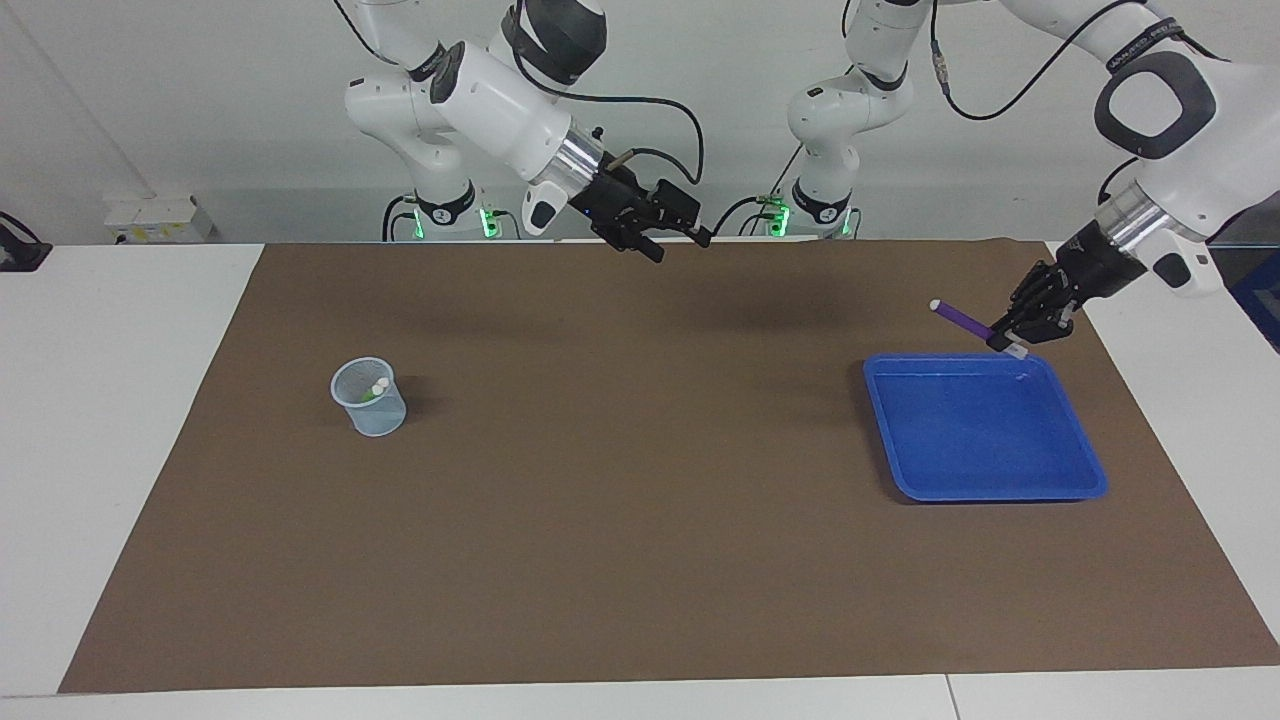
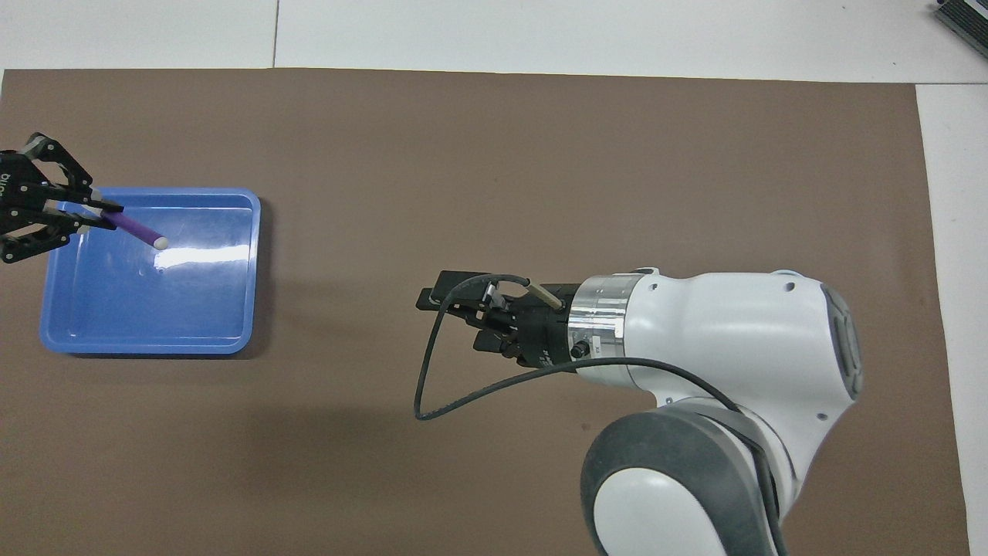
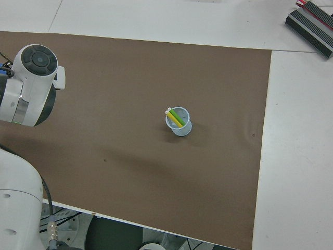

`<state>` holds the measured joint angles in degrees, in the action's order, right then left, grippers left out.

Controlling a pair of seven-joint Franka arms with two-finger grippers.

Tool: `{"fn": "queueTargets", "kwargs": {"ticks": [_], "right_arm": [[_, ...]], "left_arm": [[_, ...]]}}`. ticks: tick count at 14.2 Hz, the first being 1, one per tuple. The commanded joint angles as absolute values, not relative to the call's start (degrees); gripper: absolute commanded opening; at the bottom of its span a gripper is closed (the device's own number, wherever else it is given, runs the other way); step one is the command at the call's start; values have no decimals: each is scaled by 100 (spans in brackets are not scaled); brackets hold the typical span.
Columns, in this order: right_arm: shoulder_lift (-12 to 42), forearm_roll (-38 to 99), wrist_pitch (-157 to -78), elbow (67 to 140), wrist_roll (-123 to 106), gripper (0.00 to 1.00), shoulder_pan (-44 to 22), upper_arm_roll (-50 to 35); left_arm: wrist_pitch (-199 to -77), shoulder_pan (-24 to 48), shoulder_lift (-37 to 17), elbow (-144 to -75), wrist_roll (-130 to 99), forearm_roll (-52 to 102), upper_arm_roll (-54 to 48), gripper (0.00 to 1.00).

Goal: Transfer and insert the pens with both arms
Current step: 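Lift the purple pen and extend it outward with the left gripper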

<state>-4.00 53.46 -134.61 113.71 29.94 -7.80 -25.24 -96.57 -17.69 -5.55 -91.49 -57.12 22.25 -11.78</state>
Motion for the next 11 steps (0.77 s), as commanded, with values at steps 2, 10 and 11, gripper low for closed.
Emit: {"fn": "queueTargets", "kwargs": {"ticks": [2, 10, 11], "right_arm": [[-316, 5493, -14001, 11347, 3199, 100, -1046, -2549], [-229, 5493, -14027, 11129, 3418, 100, -1107, -2549], [-159, 5493, -14053, 11014, 3576, 100, -1229, -2540]], "left_arm": [[-9615, -1434, 25, -9588, -7133, 2513, -1125, 0], [-9448, -660, 965, -10694, -8631, 2549, -1125, 0], [-9500, -616, 1106, -10879, -8700, 2592, -1125, 0]]}}
